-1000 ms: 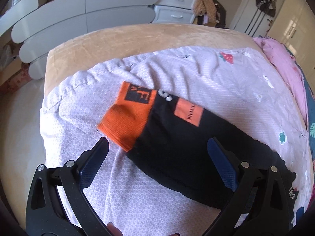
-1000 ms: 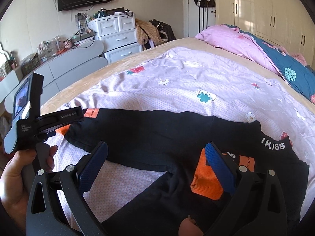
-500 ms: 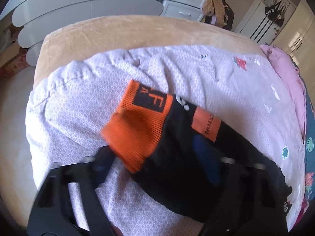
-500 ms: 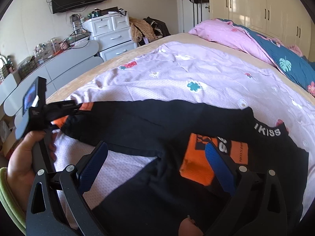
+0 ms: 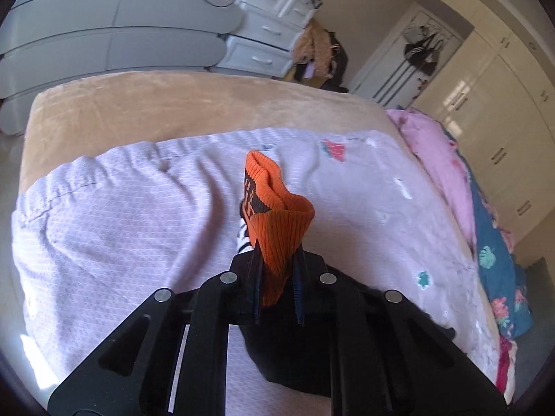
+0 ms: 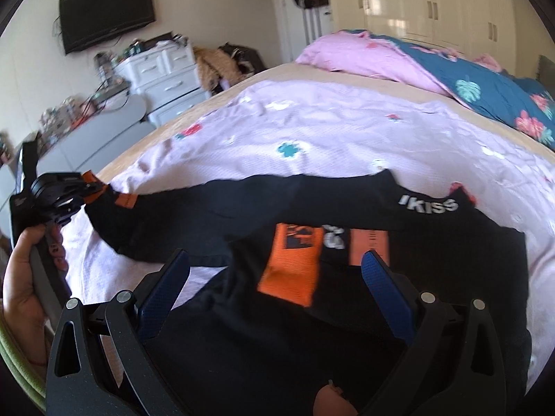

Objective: Fold small clothes
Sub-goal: 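Grasp the second orange cuff with the left tool and lift it, then carry the second sleeve across the shirt body with the left tool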

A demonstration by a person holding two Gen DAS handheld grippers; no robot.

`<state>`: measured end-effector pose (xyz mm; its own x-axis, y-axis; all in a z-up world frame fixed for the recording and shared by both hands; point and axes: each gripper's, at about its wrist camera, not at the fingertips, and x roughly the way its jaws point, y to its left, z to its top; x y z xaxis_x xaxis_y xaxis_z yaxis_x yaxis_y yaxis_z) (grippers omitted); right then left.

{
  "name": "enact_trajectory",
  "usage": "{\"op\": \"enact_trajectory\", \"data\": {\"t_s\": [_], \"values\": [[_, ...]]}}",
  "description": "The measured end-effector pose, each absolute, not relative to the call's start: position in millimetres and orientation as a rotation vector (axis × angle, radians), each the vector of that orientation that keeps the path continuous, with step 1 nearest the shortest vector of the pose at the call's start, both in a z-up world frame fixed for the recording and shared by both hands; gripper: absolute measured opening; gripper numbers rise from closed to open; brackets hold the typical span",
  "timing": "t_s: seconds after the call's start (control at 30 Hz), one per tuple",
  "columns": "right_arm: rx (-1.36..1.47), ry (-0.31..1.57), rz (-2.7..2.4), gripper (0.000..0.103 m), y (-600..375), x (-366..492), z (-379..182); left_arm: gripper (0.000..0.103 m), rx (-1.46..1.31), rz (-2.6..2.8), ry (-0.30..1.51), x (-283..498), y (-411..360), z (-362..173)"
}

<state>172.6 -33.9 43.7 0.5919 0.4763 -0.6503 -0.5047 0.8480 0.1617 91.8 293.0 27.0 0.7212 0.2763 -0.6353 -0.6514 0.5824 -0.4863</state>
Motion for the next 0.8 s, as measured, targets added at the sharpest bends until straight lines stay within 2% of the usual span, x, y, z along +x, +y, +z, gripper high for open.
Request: {"op": "enact_trajectory", "data": {"t_s": [0.47,0.8], "values": [[0.096,0.732,0.420,0.098,-125,179,62,0.006,-0.662,0.294,0.441,116,223,80],[0.157,0.749,0.341,0.098,-173,174,53,0.006,-0.636,0.074,0.417,126,169,99]]}}
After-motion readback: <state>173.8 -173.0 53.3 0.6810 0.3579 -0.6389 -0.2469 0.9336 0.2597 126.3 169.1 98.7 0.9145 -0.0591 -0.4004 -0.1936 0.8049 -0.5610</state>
